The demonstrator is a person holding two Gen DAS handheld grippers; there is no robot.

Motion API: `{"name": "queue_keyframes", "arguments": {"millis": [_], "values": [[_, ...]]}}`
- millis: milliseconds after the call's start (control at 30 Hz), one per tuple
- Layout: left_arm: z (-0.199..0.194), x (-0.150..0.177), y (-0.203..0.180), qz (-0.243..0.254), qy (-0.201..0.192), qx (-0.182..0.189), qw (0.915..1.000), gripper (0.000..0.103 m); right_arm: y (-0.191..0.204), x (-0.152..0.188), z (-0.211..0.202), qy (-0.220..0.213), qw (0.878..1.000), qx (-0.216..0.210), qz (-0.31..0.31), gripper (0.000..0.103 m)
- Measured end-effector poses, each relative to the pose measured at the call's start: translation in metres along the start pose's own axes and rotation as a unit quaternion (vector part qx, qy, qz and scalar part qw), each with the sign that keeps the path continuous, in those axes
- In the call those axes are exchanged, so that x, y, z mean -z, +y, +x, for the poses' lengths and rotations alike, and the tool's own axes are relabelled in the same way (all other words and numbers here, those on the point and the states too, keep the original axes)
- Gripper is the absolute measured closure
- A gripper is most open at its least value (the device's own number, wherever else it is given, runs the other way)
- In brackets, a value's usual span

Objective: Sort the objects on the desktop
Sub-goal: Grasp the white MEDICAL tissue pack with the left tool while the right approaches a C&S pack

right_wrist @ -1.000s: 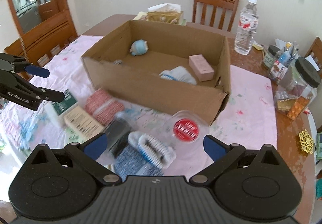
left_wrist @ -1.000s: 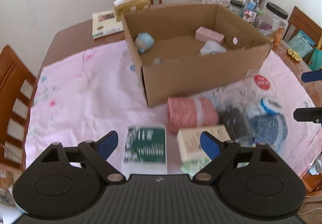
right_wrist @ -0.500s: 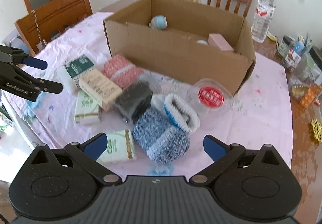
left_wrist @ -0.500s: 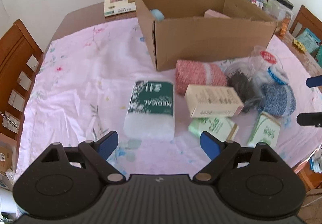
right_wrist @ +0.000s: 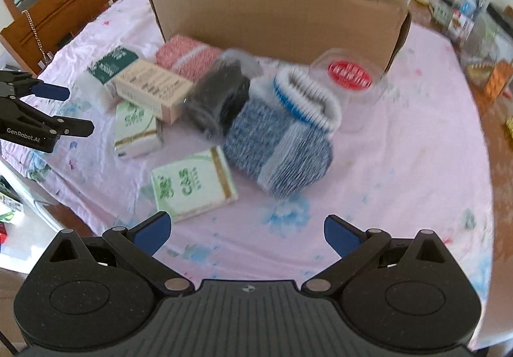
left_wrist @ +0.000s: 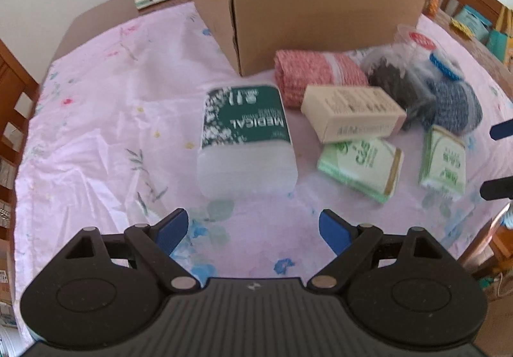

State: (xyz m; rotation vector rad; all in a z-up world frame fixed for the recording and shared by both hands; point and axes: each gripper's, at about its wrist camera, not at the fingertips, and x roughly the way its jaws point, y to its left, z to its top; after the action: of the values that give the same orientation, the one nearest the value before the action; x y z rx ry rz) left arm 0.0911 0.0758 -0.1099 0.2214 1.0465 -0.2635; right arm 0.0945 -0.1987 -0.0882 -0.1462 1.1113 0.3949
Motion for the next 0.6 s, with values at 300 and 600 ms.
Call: {"name": "queue_keyframes", "arguments": {"millis": [300, 600], "values": [[0.0, 0.003, 0.015, 0.03, 0.007, 0.031, 0.999, 0.014, 0.019, -0.005, 0.021, 0.015, 1.0, -0.022, 0.004, 0.0], [-0.009, -0.019, 0.029, 0.103, -0.013, 0.06, 0.9928, 0.014, 0.039, -0.025, 0.041, 0.016, 1.0, -0.024, -0.013, 0.0]]}}
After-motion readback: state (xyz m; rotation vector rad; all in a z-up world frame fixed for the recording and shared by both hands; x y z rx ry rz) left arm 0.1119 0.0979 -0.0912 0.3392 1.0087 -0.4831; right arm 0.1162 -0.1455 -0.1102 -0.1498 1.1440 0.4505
